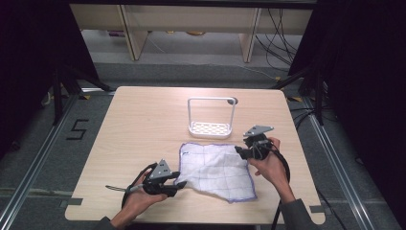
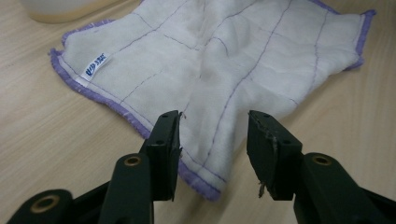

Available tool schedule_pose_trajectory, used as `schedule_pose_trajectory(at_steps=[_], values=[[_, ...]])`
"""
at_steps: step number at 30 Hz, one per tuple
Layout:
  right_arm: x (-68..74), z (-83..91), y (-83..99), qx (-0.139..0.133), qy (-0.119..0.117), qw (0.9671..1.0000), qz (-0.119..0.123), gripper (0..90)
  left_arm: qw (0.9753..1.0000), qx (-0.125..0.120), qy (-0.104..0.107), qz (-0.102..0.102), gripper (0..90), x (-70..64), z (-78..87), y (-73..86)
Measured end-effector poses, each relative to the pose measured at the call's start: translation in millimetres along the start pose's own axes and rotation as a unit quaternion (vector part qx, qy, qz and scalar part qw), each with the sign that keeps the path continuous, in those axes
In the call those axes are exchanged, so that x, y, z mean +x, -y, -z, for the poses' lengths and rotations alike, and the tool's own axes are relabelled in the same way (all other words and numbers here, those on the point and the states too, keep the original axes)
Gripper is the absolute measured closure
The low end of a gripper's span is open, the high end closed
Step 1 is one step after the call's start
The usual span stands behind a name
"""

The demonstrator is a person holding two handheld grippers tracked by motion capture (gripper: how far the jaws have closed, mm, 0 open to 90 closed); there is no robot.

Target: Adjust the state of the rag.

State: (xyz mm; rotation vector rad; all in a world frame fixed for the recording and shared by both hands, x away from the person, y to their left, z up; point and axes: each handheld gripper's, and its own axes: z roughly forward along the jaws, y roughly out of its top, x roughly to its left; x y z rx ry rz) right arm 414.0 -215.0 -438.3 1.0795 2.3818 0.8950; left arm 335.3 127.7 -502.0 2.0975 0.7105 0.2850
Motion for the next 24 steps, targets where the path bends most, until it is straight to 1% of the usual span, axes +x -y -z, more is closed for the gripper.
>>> schedule_pose_trajectory(at_steps=[1,2,3,4,5,6,7,8,9,10,12,13,14,16,17,18,19,20,21,22,23,24], values=[[4.5,4.4,3.1,0.0,-0.011,0.9999,-0.003,51.8,1.0,0.0,0.0,0.001,51.4,-1.9,4.3,0.8],[10.8,9.8,7.8,-0.002,-0.018,0.9998,-0.005,51.8,0.9999,-0.012,-0.004,0.01,50.1,-5.8,7.1,2.1],[18.8,15.2,14.3,-0.005,-0.03,0.9995,-0.004,51.7,0.9999,-0.01,-0.004,0.006,49.2,-7.7,9.9,2.6],[25.2,18.0,20.2,-0.008,-0.042,0.9991,-0.002,51.5,0.9999,-0.014,-0.001,0.009,48.7,-10.1,10.1,3.2],[29.9,19.9,24.4,-0.009,-0.048,0.9988,-0.005,51.5,1.0,0.001,0.004,-0.005,48.4,-10.8,11.7,3.4],[35.9,21.4,29.5,-0.01,-0.059,0.9982,-0.004,51.6,0.9999,0.002,-0.003,-0.01,48.2,-14.5,9.2,3.9],[44.2,20.5,35.5,-0.018,-0.071,0.9973,-0.002,51.5,0.9997,0.009,-0.007,-0.021,48.0,-15.4,6.4,4.0],[50.8,20.2,39.0,-0.019,-0.085,0.9962,-0.006,51.5,0.9997,0.015,-0.005,-0.02,47.9,-16.2,4.1,3.9],[54.7,21.2,40.6,-0.013,-0.093,0.9955,0.001,51.1,0.9992,0.022,-0.008,-0.033,47.9,-14.4,0.0,3.8],[62.4,21.4,43.2,-0.01,-0.105,0.9944,0.005,49.1,0.9992,0.021,-0.01,-0.032,48.0,-13.7,-3.7,4.3],[70.8,19.6,46.2,-0.002,-0.118,0.9928,0.021,48.3,0.9991,0.022,-0.011,-0.036,54.6,-11.0,-8.2,4.8],[75.7,17.0,48.4,-0.006,-0.121,0.9925,0.021,48.0,0.9991,0.021,-0.006,-0.036,58.8,-10.0,-9.6,4.5],[81.3,15.4,50.5,0.004,-0.131,0.9911,0.023,47.9,0.9985,0.022,-0.007,-0.051,67.8,-7.2,-10.3,4.0],[88.8,9.4,53.7,0.008,-0.14,0.9896,0.033,48.0,0.9985,0.016,0.003,-0.052,77.5,-6.4,-10.2,3.5],[91.3,7.4,54.8,0.013,-0.143,0.9889,0.037,48.5,0.9982,0.015,0.003,-0.059,80.3,-5.1,-9.7,3.2],[96.3,3.1,56.7,0.019,-0.149,0.9877,0.043,49.5,0.998,0.017,0.004,-0.06,82.3,-4.0,-9.1,2.6],[98.0,0.9,57.7,0.025,-0.154,0.9863,0.053,50.4,0.9982,0.011,0.006,-0.059,83.4,-2.5,-8.9,2.6],[101.5,-3.6,59.6,0.034,-0.156,0.9855,0.059,53.7,0.999,0.0,0.002,-0.045,84.2,-3.8,-9.3,2.7],[103.2,-7.4,60.9,0.036,-0.156,0.9843,0.075,57.9,0.9985,0.005,0.004,-0.054,84.6,-1.7,-7.2,1.5],[104.7,-8.2,61.4,0.047,-0.15,0.9846,0.076,65.8,0.9984,0.006,0.006,-0.056,84.8,-1.5,-5.5,0.8],[105.5,-8.9,62.0,0.049,-0.146,0.9846,0.083,74.4,0.9988,0.0,0.012,-0.048,84.9,-2.7,-4.3,-0.5],[104.5,-11.8,62.2,0.047,-0.142,0.984,0.097,81.0,0.9984,-0.001,0.016,-0.054,84.9,-3.5,-1.2,-2.5]])
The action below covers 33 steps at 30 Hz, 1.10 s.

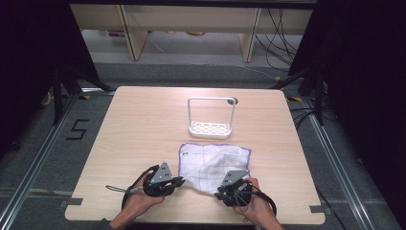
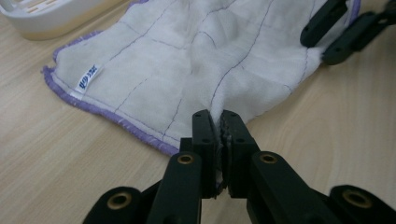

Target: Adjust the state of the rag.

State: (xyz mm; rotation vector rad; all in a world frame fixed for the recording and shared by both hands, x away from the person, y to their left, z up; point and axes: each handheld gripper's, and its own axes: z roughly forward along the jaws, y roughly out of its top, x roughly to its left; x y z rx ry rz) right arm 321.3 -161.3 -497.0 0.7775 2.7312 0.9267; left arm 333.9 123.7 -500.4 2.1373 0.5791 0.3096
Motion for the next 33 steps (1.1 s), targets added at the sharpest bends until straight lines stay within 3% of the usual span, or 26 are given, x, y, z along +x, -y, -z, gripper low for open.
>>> schedule_pose_trajectory(at_steps=[1,2,4,5,6,8,10,12,13,16,18,19,20,21,22,23,24,27,28,29,31,33], values=[[0.6,5.2,-1.2,-0.002,-0.003,0.9998,-0.017,85.6,1.0,-0.003,0.0,0.004,84.9,-1.4,2.1,-1.7],[-0.6,8.3,-2.4,-0.009,0.004,0.9998,-0.016,86.3,1.0,-0.004,0.004,0.0,84.9,-2.7,6.0,-4.3],[-2.9,24.4,-7.3,-0.021,-0.005,0.9997,-0.014,86.9,0.9998,-0.013,0.014,-0.002,84.9,-6.4,14.6,-10.0],[-2.5,33.1,-10.6,-0.041,-0.008,0.9989,-0.02,86.9,0.9997,-0.015,0.019,-0.007,84.9,-6.9,20.0,-14.2],[-2.6,42.8,-13.4,-0.052,-0.017,0.998,-0.033,86.9,0.9992,-0.033,0.021,0.003,84.8,-7.3,23.6,-19.3],[-10.0,58.6,-21.7,-0.077,-0.027,0.9959,-0.039,86.9,0.9989,-0.04,0.025,0.005,84.7,-2.1,28.6,-30.1],[-20.1,64.0,-30.0,-0.089,-0.021,0.9947,-0.046,86.8,0.9986,-0.04,0.03,0.017,84.4,9.6,26.4,-44.9],[-35.8,62.6,-38.4,-0.085,-0.014,0.9948,-0.055,86.7,0.9985,-0.033,0.033,0.029,83.7,25.2,14.7,-54.3],[-44.4,58.6,-41.6,-0.081,-0.013,0.9946,-0.063,86.5,0.9987,-0.031,0.024,0.033,83.1,31.5,8.6,-56.4],[-67.3,40.4,-45.1,-0.058,-0.01,0.9933,-0.099,85.4,0.9966,-0.016,0.007,0.081,79.8,59.7,-20.6,-52.7],[-82.9,20.7,-43.4,-0.03,0.022,0.9952,-0.091,82.7,0.9964,0.005,-0.015,0.083,71.5,68.9,-37.4,-45.2],[-86.7,14.1,-42.9,-0.02,0.029,0.9951,-0.092,82.2,0.9963,0.013,-0.017,0.083,71.5,71.2,-42.4,-42.4],[-88.4,11.1,-43.0,-0.01,0.034,0.995,-0.093,81.0,0.995,0.01,-0.02,0.097,68.4,71.6,-49.2,-38.6],[-89.3,6.8,-43.6,0.001,0.038,0.9945,-0.097,78.5,0.9955,0.021,-0.027,0.089,63.3,72.6,-49.6,-37.4],[-89.0,5.0,-43.8,0.004,0.041,0.9932,-0.109,75.7,0.9955,0.024,-0.032,0.086,57.9,72.4,-50.5,-36.5],[-90.1,3.2,-43.1,0.003,0.045,0.994,-0.1,69.7,0.9957,0.022,-0.035,0.083,54.2,72.0,-48.5,-36.3],[-90.9,3.5,-42.1,0.002,0.058,0.9932,-0.101,64.7,0.9955,0.013,-0.036,0.086,53.8,71.7,-44.6,-36.6],[-87.4,14.4,-38.1,-0.021,0.066,0.9904,-0.119,56.4,0.9951,-0.006,-0.047,0.086,50.7,66.6,-28.7,-38.2],[-84.2,21.3,-36.9,-0.028,0.066,0.9893,-0.127,53.2,0.9951,-0.016,-0.043,0.088,50.5,58.9,-22.2,-37.9],[-82.6,30.2,-33.7,-0.031,0.069,0.9905,-0.115,50.6,0.9959,-0.015,-0.042,0.079,49.9,54.1,-17.9,-37.3],[-74.9,40.3,-25.7,-0.046,0.078,0.988,-0.125,48.4,0.9968,-0.024,-0.041,0.064,49.6,36.2,-10.0,-34.6],[-68.7,48.3,-15.8,-0.045,0.081,0.9875,-0.127,47.0,0.9978,-0.027,-0.029,0.053,49.6,19.2,-8.0,-31.2]])
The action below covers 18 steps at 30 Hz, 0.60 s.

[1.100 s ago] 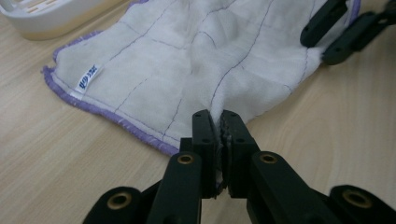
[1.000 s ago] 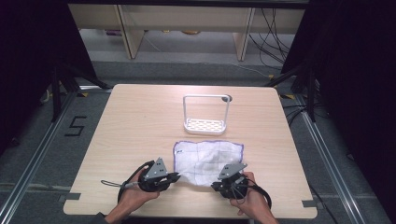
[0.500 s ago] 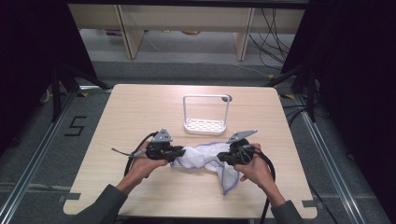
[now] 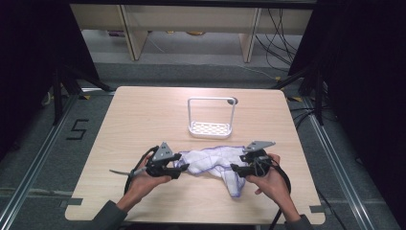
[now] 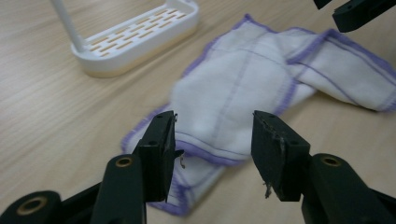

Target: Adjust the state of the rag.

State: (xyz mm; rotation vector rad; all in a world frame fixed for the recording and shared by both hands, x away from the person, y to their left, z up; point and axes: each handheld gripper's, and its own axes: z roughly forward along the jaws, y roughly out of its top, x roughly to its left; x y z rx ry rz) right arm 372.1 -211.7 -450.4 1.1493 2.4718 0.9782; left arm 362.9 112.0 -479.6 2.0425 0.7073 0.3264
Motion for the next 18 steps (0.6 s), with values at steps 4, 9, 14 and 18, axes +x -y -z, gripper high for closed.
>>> schedule_pose_trajectory(at_steps=[4,9,14,18], values=[[9.1,13.1,25.7,-0.01,-0.005,0.9998,-0.019,44.9,0.9997,0.011,0.016,-0.016,46.0,-16.4,-12.4,3.9],[20.0,16.1,46.8,-0.006,-0.006,0.9995,-0.032,43.6,0.9993,0.025,0.011,-0.026,40.9,-23.3,-30.5,2.5],[33.6,11.7,53.4,0.007,-0.013,0.9996,-0.022,42.8,0.9968,0.049,-0.001,-0.064,41.9,-25.1,-48.5,-0.9],[39.0,4.7,55.2,0.015,-0.011,0.9997,-0.017,42.7,0.9949,0.066,-0.011,-0.076,49.1,-16.5,-61.6,2.1]])
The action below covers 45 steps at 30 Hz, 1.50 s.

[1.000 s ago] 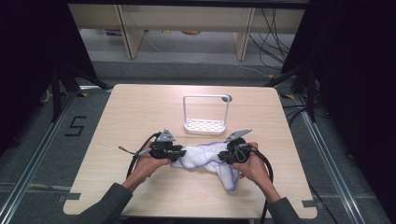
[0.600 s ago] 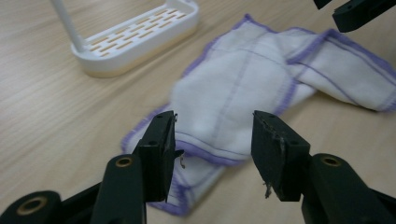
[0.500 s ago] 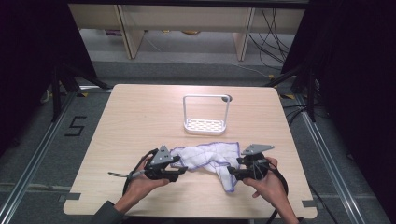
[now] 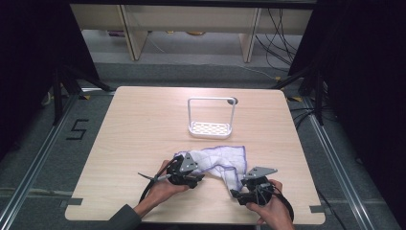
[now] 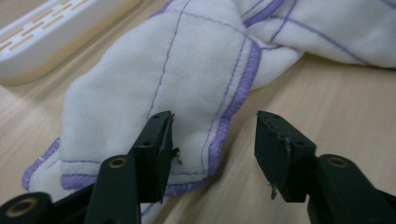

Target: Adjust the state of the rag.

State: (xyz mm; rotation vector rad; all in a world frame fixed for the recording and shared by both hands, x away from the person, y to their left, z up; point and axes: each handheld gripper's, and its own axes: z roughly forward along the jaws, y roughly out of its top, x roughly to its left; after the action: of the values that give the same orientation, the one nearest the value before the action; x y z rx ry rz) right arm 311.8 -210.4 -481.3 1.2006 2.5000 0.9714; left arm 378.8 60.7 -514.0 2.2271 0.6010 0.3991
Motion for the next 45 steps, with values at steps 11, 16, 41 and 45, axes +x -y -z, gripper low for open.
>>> schedule_pose_trajectory(at_steps=[11,16,41,45], values=[[3.3,-3.4,1.9,0.012,0.0,0.9989,0.045,79.6,0.9997,-0.02,0.011,0.012,79.7,10.2,15.8,-1.7],[-5.3,22.2,-3.7,-0.02,0.0,0.9974,0.069,88.6,0.9982,-0.051,0.03,0.014,81.6,8.8,55.6,0.7],[-3.8,48.9,5.1,-0.065,-0.03,0.9969,0.034,45.2,0.9907,0.01,0.12,0.063,46.3,-36.3,95.4,64.9],[-18.5,38.0,-13.8,-0.076,0.002,0.9969,0.019,41.1,0.9874,-0.032,0.113,0.105,35.5,-18.6,111.2,60.4]])
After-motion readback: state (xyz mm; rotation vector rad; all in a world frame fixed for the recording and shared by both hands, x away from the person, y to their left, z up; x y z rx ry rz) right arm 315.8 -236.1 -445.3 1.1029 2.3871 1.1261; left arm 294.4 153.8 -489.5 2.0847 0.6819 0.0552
